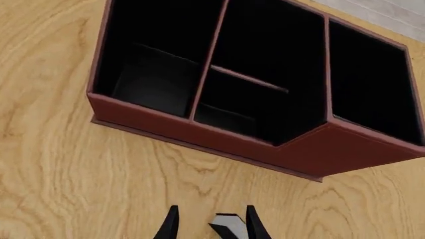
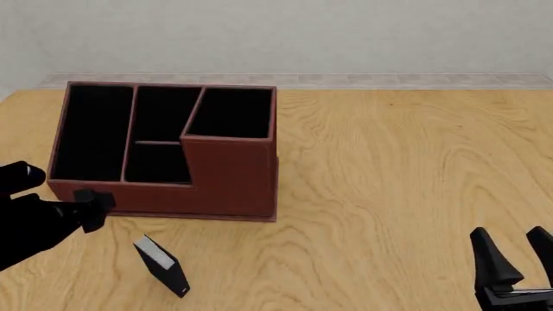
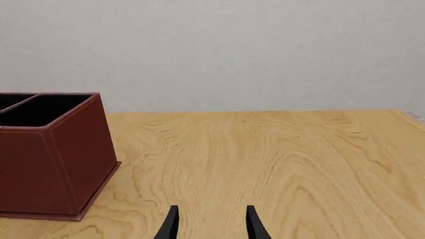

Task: Pick up the book and place it in the left compartment of the caddy.

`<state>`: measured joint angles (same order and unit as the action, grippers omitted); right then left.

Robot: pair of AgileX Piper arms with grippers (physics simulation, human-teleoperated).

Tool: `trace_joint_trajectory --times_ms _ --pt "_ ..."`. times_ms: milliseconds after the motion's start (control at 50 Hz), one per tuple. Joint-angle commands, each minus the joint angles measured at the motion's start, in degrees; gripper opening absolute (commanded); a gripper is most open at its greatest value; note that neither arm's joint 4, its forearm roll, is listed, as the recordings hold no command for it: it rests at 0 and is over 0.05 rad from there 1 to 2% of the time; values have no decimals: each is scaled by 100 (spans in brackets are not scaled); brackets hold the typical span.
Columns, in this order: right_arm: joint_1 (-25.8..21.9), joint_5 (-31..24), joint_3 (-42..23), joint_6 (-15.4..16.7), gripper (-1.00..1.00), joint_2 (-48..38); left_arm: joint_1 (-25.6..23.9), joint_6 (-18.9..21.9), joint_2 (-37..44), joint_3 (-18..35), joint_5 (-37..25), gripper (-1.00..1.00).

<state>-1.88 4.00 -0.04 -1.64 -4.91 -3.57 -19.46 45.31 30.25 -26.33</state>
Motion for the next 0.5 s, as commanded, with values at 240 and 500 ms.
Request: trace_joint_trajectory --times_ms 240,500 --pt "-9 -58 1 -16 100 69 -454 -583 377 -239 258 100" --pt "-11 -72 0 -25 100 83 -711 -856 510 -338 444 100"
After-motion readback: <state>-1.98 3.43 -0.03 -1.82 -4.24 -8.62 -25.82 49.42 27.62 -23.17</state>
